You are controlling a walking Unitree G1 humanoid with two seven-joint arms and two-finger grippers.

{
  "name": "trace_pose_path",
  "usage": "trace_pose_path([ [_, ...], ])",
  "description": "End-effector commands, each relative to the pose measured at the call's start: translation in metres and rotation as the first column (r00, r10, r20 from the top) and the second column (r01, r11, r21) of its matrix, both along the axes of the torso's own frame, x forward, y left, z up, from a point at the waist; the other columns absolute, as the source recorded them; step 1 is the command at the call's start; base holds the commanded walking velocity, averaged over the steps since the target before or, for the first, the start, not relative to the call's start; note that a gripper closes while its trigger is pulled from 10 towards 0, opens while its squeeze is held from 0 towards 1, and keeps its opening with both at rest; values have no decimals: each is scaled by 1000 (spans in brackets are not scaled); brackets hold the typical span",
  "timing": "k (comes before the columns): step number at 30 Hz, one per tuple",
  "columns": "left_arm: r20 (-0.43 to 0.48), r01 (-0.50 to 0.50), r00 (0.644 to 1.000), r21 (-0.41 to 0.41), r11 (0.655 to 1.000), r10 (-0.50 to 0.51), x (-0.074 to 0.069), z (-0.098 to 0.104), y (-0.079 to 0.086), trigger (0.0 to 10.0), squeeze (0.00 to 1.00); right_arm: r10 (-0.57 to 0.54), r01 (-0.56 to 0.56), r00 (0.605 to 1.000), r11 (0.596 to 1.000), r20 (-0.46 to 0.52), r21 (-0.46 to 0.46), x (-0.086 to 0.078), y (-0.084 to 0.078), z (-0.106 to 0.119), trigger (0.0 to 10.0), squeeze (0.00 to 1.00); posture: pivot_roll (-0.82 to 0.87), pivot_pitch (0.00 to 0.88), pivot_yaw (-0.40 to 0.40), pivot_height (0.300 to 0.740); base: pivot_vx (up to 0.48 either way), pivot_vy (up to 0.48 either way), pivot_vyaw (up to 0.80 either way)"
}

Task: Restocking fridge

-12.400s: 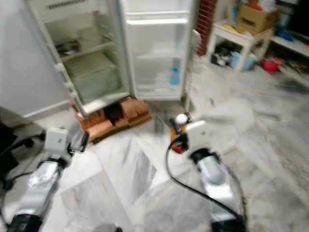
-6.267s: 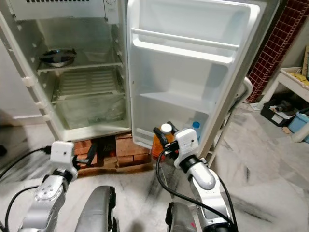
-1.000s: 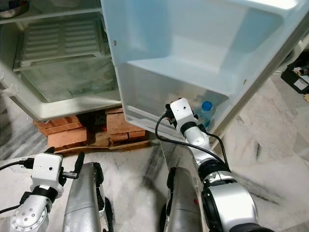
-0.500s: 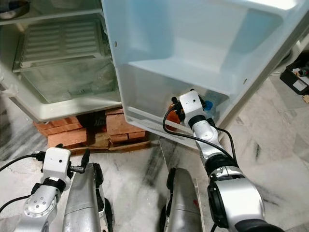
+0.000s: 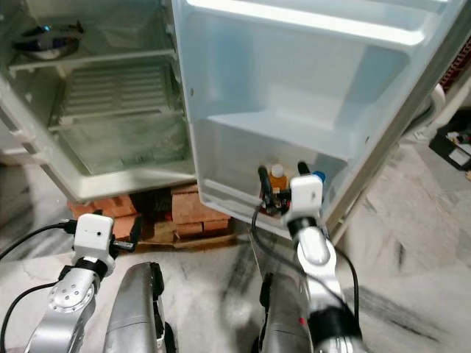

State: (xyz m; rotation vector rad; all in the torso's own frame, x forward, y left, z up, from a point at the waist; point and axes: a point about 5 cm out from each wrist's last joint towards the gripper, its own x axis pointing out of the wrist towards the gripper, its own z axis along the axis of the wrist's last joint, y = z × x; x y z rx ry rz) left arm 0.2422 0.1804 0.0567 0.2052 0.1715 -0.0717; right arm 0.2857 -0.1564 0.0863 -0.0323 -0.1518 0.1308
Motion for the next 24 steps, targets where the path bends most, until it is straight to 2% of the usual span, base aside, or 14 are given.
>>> trace_pose_path([
  [1, 34, 5, 999, -11, 1000, -4, 8, 7, -2, 10000, 0, -1, 1, 1000, 1000, 9, 13, -11, 4, 4, 10000, 55, 0, 0, 13, 553, 0, 0, 0],
  [2, 34, 5, 999, -11, 1000, -4, 8, 7, -2, 10000, 0, -1, 1, 1000, 1000, 9, 13, -11, 4, 4, 10000, 55, 0, 0, 13, 553, 0, 0, 0],
  [3, 37, 8, 999, -10, 1000, -8, 9, 8, -2, 10000, 0, -2, 2, 1000, 1000, 3, 23, -13, 4, 3, 10000, 0, -2, 0, 14, 553, 0, 0, 0],
  [6, 42, 14, 999, -7, 1000, -13, 15, 8, 1, 10000, 0, 8, -7, 1000, 997, -14, 82, -25, -1, 6, 10000, 0, -17, 0, 22, 553, 0, 0, 0],
  [9, 46, 12, 999, -7, 1000, -11, 19, 8, 1, 10000, 0, -9, 10, 1000, 997, -13, 78, -25, -4, 9, 10000, 0, -22, 0, 23, 566, 0, 0, 0],
  [14, 63, 15, 998, -19, 1000, -14, 27, 9, -5, 10000, 0, 5, -4, 1000, 997, -8, 78, -16, 2, 21, 10000, 0, -22, 0, 16, 596, 0, 0, 0],
  [18, 80, 18, 997, -24, 1000, -16, 28, 11, -8, 10000, 0, 30, -29, 1000, 997, -8, 66, -12, 4, 25, 10000, 0, -20, 0, 14, 616, 0, 0, 0],
  [20, 111, 51, 993, -15, 999, -49, 30, 17, -14, 10000, 0, 32, -31, 999, 998, -14, 60, -8, 3, 26, 10000, 0, -14, 0, 14, 631, 0, 0, 0],
  [24, 112, 55, 992, -14, 998, -53, 33, 16, -15, 10000, 0, 29, -28, 999, 998, -13, 62, -5, 3, 28, 10000, 0, -16, 0, 14, 656, 0, 0, 0],
])
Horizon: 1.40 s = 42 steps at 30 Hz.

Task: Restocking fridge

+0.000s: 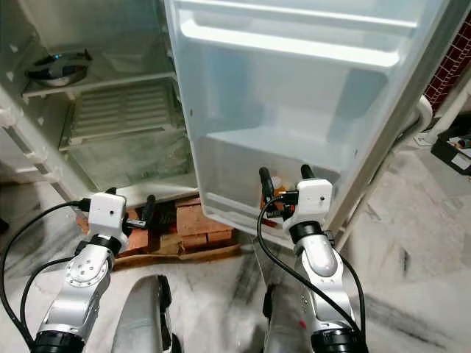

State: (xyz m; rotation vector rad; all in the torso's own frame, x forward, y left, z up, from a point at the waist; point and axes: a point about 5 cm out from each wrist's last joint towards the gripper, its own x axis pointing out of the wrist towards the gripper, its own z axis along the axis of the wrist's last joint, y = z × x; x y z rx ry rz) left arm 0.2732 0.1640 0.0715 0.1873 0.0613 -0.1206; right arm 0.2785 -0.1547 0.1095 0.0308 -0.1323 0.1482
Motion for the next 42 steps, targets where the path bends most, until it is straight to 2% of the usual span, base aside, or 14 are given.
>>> trace_pose_path([
  [1, 10, -15, 1000, 5, 1000, 15, 2, 1, 3, 10000, 0, 6, -6, 1000, 1000, 11, 0, 3, 1, 5, 10000, 0, -18, 0, 13, 666, 0, 0, 0],
  [13, 4, -31, 1000, -5, 1000, 31, 2, -3, -1, 10000, 0, 2, -2, 1000, 1000, -6, -8, 3, -4, 3, 10000, 0, -23, 0, 6, 740, 0, 0, 0],
  [25, -7, -55, 998, 16, 998, 55, 2, -8, 1, 10000, 0, 26, -28, 997, 999, -77, -16, 0, 0, -8, 10000, 0, -27, 0, 0, 740, 0, 0, 0],
  [42, -16, -42, 999, 14, 999, 43, 2, -10, -3, 10000, 0, 97, -92, 989, 994, -108, 49, -1, 7, -12, 10000, 0, -27, 0, 2, 740, -321, 0, 0],
])
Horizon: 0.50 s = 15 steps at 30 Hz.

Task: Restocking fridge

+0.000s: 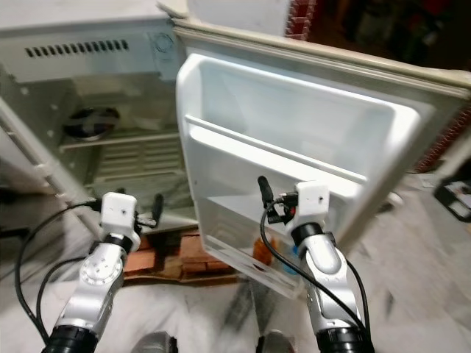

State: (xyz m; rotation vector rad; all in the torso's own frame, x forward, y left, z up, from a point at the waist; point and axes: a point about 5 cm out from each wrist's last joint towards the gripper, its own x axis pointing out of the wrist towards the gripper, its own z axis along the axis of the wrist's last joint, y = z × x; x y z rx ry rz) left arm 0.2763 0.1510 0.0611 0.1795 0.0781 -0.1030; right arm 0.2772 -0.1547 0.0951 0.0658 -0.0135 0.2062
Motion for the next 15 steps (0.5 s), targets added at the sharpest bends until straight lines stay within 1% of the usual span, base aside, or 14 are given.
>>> trace_pose_path([
  [1, 0, -23, 1000, 21, 1000, 23, -1, 0, 10, 10000, 0, 40, -41, 999, 999, 11, 15, 0, 8, 3, 10000, 0, -27, 0, 1, 740, -326, 0, 0],
  [2, 0, -22, 1000, 21, 1000, 22, -1, 0, 10, 10000, 0, 46, -46, 999, 999, 14, 2, 1, 8, 3, 10000, 0, -27, 0, 1, 740, -322, 0, 0],
  [8, 1, -17, 1000, 22, 1000, 17, -1, 0, 11, 10000, 0, 60, -60, 998, 998, 31, -6, 1, 9, 5, 10000, 0, -26, 0, 2, 740, -307, 0, 0],
  [15, 14, -3, 1000, 21, 1000, 3, 0, 2, 10, 10000, 0, 31, -31, 999, 999, 35, 14, 2, 5, 5, 10000, 0, -24, 0, 4, 740, 0, 0, 0],
])
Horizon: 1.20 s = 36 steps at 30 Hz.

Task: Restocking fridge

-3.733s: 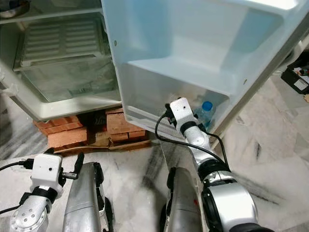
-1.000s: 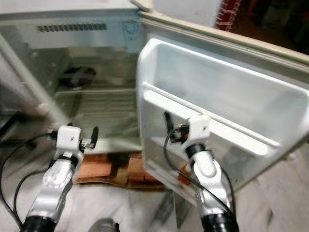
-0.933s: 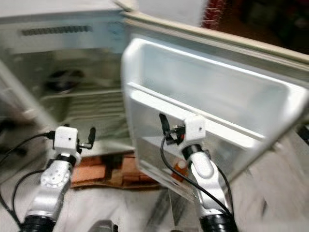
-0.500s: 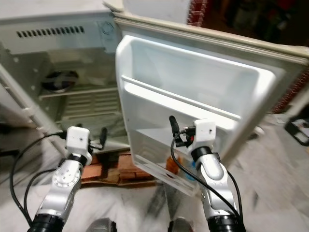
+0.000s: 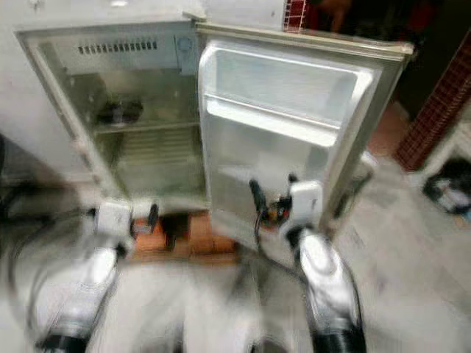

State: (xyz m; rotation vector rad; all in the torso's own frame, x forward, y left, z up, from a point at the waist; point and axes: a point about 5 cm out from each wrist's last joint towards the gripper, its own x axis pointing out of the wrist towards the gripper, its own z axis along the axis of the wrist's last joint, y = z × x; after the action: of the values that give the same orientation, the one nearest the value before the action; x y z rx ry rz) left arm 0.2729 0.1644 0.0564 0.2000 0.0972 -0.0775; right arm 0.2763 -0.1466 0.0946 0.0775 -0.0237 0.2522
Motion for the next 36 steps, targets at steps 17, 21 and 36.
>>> trace_pose_path([
  [17, 6, 46, 999, -8, 999, -46, 3, 5, -1, 10000, 0, -48, 48, 998, 999, 29, -13, 7, -9, 8, 10000, 0, -29, 0, 4, 740, 99, -175, 0],
  [21, -1, 50, 999, -7, 999, -50, 2, 3, -2, 10000, 0, -56, 57, 998, 998, 19, -33, 9, -10, 7, 10000, 0, -29, 0, 1, 740, 271, -392, 0],
  [36, -6, 46, 999, -6, 999, -46, 0, 1, -3, 10000, 0, -58, 58, 998, 996, 3, -68, 11, -5, 1, 10000, 0, -25, 0, -1, 740, 269, -394, 0],
])
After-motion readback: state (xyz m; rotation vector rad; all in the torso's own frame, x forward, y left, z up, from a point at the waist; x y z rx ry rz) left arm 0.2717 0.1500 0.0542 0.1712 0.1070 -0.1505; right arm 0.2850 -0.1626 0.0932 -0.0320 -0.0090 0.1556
